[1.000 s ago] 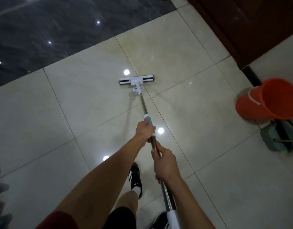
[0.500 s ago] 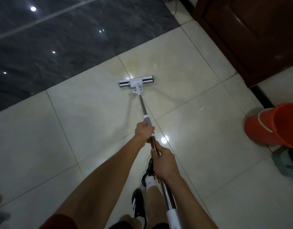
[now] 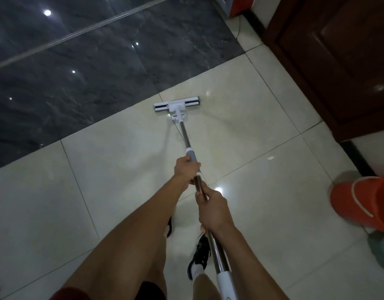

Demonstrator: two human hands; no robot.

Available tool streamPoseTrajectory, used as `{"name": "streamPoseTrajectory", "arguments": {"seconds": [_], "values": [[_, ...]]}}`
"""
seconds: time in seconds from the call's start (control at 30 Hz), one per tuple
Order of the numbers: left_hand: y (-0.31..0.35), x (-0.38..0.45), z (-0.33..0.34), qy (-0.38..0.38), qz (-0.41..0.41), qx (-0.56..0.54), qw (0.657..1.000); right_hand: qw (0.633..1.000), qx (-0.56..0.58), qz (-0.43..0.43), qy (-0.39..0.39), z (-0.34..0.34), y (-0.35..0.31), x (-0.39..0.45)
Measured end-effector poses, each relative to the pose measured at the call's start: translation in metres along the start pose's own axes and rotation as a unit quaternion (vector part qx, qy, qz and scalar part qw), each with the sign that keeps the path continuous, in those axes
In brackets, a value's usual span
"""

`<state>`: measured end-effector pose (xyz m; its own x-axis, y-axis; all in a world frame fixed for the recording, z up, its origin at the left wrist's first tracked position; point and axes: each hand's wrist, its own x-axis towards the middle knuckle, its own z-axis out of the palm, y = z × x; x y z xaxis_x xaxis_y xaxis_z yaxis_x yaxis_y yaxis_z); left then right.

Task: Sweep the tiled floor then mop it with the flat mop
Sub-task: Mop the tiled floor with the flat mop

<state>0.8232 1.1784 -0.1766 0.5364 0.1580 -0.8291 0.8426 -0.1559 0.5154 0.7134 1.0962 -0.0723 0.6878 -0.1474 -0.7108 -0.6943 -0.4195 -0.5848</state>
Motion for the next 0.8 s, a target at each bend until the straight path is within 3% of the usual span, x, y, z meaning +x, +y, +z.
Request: {"name": "streamPoseTrajectory", "arguments": {"seconds": [0.5, 0.8], "values": [[0.206, 0.183, -0.089, -0.013, 0.034, -0.025, 0.999, 0.999, 0.047, 0.011, -0.001, 0.032, -0.206, 0.201], [0.216, 0.208, -0.121, -0.030, 0.035, -0.011, 0.999, 0.999, -0.021, 0.001, -0.038, 0.056, -0.232, 0.217]]}}
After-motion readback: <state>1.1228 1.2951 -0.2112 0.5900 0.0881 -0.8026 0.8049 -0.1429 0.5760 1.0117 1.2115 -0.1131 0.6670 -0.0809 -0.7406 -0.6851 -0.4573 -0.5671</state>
